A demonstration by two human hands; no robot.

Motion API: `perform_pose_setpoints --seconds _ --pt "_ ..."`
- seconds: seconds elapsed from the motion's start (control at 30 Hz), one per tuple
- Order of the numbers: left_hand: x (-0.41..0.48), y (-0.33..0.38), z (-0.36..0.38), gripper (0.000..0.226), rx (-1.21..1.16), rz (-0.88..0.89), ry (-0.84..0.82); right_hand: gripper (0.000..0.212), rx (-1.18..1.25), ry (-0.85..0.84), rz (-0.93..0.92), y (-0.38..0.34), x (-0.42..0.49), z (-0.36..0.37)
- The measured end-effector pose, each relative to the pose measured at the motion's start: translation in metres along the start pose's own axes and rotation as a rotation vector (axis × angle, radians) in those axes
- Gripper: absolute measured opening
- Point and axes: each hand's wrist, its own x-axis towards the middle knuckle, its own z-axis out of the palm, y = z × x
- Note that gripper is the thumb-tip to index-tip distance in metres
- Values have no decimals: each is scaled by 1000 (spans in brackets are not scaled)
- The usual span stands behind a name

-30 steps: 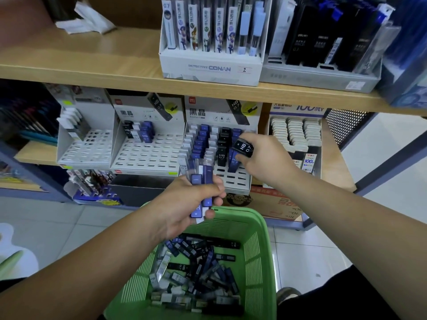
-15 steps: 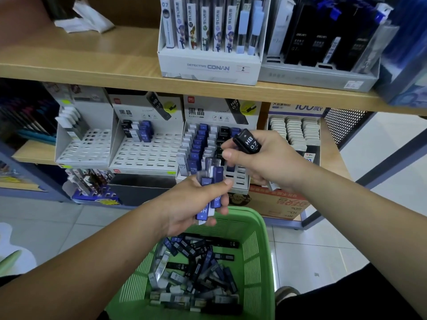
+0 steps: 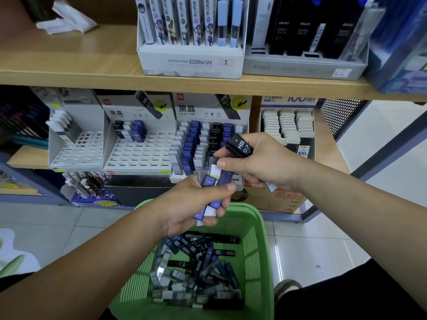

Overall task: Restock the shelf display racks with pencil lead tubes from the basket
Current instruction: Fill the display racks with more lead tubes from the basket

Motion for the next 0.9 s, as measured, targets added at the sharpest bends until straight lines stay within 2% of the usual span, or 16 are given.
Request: perform_pose_setpoints --seconds 0.1,0.23,0.4,0.53,0.67,0.8,0.9 --pt "-2 5 0 16 -175 -42 -32 21 1 49 -32 1 0 3" --pt "3 8 -2 27 -379 44 60 16 -1 159 -37 3 0 7" --pt "6 7 -5 35 -432 172 136 17 115 75 59 5 -12 23" --pt "7 12 -4 30 -533 205 165 29 117 -19 139 10 -22 37" --pt "7 15 -1 41 -590 208 148 28 213 44 223 16 -23 45" --pt "4 19 -2 37 -596 220 128 28 337 37 256 11 -22 40" --pt "6 24 -8 35 -662 256 190 28 326 40 303 9 -22 34"
